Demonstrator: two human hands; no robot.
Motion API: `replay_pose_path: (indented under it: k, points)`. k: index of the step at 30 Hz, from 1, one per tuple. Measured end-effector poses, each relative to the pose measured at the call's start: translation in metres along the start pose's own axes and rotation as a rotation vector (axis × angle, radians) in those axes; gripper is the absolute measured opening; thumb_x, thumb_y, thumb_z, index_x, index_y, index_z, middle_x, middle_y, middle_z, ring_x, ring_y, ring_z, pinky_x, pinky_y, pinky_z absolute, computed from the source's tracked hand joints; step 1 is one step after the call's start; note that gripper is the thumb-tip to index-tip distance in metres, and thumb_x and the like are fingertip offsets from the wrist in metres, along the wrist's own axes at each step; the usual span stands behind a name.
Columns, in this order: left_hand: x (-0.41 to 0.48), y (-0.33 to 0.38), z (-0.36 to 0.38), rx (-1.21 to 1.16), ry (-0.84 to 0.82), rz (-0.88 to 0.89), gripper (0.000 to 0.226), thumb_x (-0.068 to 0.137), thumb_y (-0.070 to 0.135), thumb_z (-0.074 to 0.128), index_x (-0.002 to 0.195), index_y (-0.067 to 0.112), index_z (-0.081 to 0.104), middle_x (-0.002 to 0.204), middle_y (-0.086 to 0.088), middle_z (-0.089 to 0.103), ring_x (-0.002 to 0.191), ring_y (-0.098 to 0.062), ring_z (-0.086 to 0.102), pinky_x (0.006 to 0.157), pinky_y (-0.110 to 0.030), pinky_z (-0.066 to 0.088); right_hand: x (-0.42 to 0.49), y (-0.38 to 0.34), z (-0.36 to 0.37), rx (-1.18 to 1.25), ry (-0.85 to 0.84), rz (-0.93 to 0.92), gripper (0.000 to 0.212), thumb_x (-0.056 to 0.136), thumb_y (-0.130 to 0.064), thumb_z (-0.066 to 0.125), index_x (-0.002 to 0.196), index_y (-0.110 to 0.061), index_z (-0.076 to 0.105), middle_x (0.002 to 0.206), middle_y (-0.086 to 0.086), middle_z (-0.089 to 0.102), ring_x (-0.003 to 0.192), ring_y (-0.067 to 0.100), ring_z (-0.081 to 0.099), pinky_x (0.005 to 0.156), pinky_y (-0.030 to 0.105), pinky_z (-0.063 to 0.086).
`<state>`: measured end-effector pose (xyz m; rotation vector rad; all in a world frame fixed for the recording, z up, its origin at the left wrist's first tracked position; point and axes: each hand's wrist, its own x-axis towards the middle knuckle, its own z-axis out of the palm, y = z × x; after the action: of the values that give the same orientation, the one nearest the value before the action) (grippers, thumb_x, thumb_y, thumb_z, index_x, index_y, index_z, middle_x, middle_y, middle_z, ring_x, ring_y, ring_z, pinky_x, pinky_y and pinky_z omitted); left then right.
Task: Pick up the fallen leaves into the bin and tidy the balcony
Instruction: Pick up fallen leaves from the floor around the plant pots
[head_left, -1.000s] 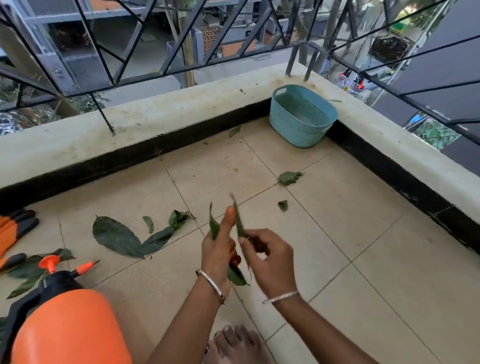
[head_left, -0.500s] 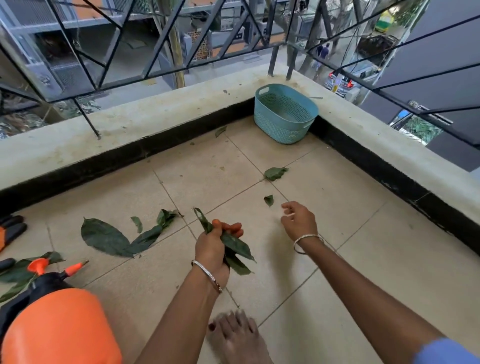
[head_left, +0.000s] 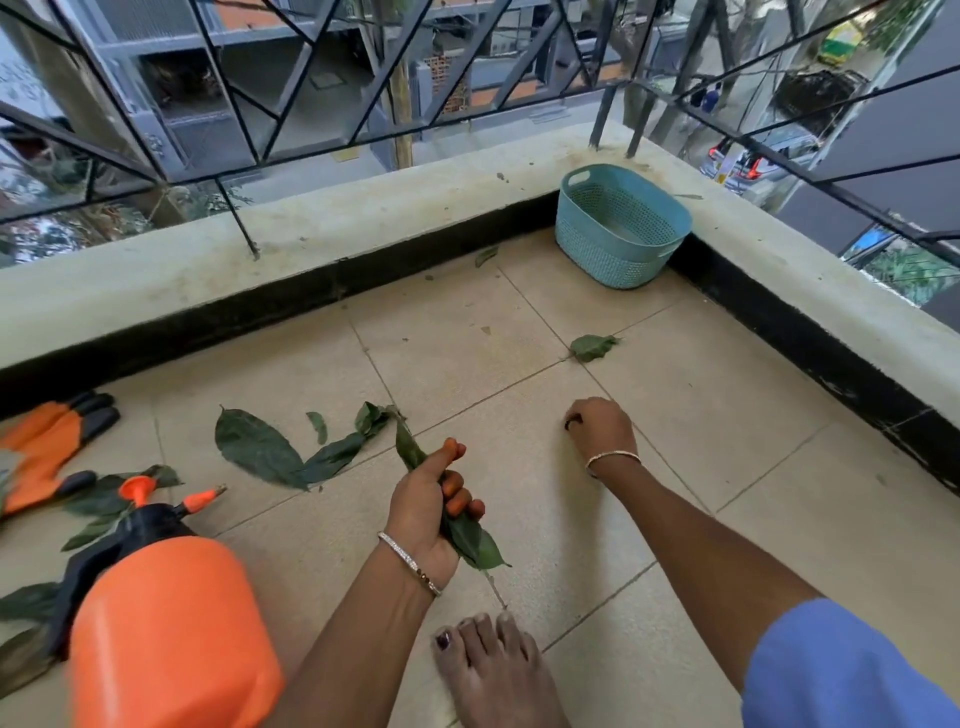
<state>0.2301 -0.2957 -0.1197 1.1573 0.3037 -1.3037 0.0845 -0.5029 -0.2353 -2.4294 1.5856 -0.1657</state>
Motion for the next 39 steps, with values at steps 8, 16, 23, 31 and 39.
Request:
replay_pose_path:
  k: [8,16,23,31,39]
  points:
    - [0.003,0.006,-0.014,0.0,0.042,0.015,0.035,0.082,0.046,0.071,0.089,0.014,0.059,0.05,0.004,0.024,0.037,-0.01,0.023,0.038,-0.021,0.029,-0.077,-0.112,-0.055,1.023,0.169,0.098,0.015,0.075,-0.003,0.08,0.078,-0.015,0.073,0.068,-0.001,0.071,0.063,0.012,0.067,0.064,0.029,0.059]
    - [0.004,0.007,-0.013,-0.094,-0.012,0.1,0.037,0.068,0.049,0.078,0.077,0.014,0.069,0.08,-0.01,0.068,0.078,-0.026,0.067,0.077,-0.039,0.055,-0.13,-0.17,-0.066,0.891,0.049,-0.147,0.011,0.077,-0.015,0.077,0.081,-0.025,0.077,0.079,-0.017,0.072,0.077,0.002,0.065,0.069,0.012,0.048]
    - [0.016,0.013,-0.013,-0.027,0.14,0.214,0.035,0.099,0.037,0.052,0.074,0.013,0.052,0.062,-0.004,0.061,0.045,-0.012,0.049,0.041,-0.022,0.04,-0.09,-0.122,-0.071,0.964,0.067,-0.021,0.01,0.082,-0.012,0.073,0.085,-0.022,0.076,0.084,-0.005,0.07,0.074,0.005,0.06,0.065,0.014,0.046]
    - [0.028,0.029,-0.004,0.03,0.092,0.212,0.029,0.103,0.03,0.046,0.091,0.01,0.064,0.054,0.004,0.037,0.043,-0.009,0.033,0.041,-0.021,0.033,0.019,0.001,-0.036,0.355,0.114,0.136,0.032,0.078,-0.007,0.067,0.11,-0.009,0.067,0.105,0.014,0.066,0.099,0.033,0.061,0.088,0.037,0.047]
    - [0.041,0.066,0.006,0.016,0.107,0.206,0.033,0.101,0.035,0.051,0.08,0.011,0.06,0.046,0.005,0.031,0.034,-0.007,0.027,0.036,-0.017,0.029,0.095,0.041,-0.024,0.075,-0.086,0.042,0.058,0.088,-0.022,0.066,0.143,-0.025,0.046,0.142,0.014,0.044,0.122,0.041,0.044,0.104,0.043,0.039]
